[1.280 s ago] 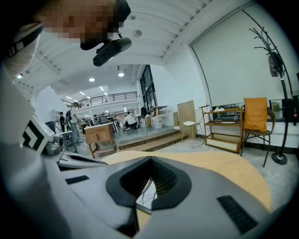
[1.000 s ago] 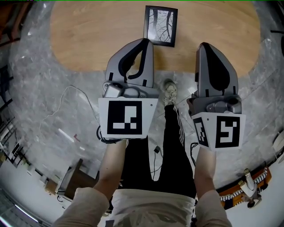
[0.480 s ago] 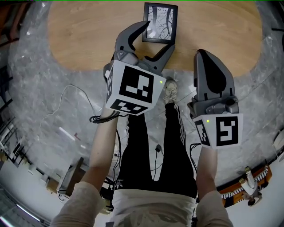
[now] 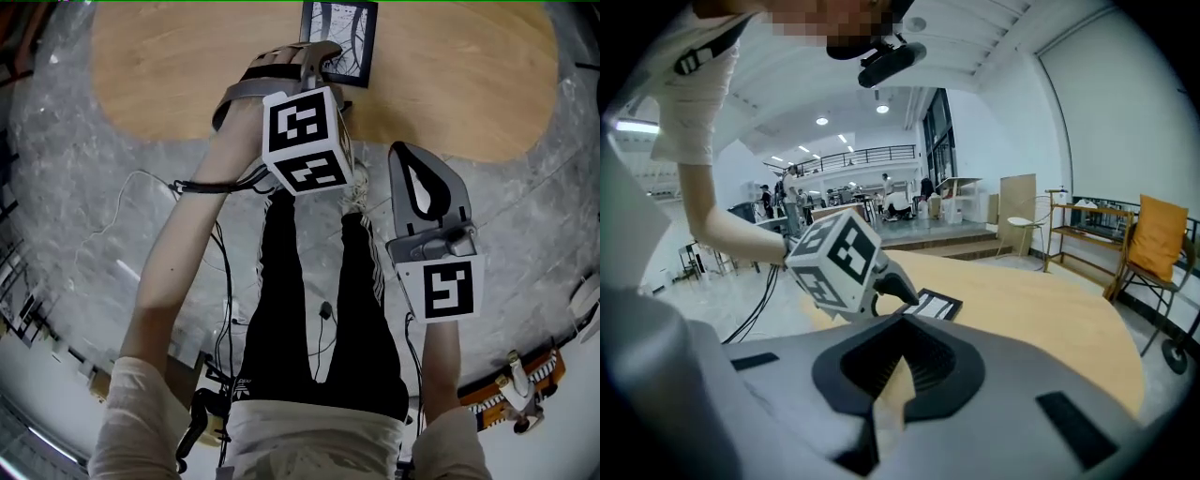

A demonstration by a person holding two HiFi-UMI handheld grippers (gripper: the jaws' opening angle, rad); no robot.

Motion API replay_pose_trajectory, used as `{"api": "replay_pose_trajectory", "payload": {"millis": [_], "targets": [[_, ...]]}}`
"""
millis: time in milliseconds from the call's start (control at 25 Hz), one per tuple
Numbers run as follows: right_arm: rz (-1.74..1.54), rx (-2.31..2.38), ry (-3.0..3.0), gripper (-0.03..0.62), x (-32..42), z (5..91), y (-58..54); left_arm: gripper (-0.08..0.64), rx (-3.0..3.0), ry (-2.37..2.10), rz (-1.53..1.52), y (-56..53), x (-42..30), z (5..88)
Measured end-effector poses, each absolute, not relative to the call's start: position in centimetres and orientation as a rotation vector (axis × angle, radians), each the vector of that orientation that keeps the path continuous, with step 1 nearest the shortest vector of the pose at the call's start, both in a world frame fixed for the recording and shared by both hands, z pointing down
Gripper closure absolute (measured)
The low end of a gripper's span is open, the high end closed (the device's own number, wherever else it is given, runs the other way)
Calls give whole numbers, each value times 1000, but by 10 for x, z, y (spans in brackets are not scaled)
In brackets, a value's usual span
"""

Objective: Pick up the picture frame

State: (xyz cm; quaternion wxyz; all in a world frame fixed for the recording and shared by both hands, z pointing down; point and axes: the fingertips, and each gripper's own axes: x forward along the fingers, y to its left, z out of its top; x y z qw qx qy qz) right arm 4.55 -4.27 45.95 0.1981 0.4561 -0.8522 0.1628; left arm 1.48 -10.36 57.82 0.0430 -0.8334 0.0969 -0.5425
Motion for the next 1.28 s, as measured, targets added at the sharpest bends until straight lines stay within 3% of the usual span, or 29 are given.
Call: {"api": "replay_pose_trajectory", "payload": {"millis": [360,1280], "targets": [[555,1147,-2423,588,10,476,-7,230,-2501,19,-1905,-81,7,618],[620,1081,-2468,588,4,477,0,232,-2551,28,-1930,-74,11,623]]}}
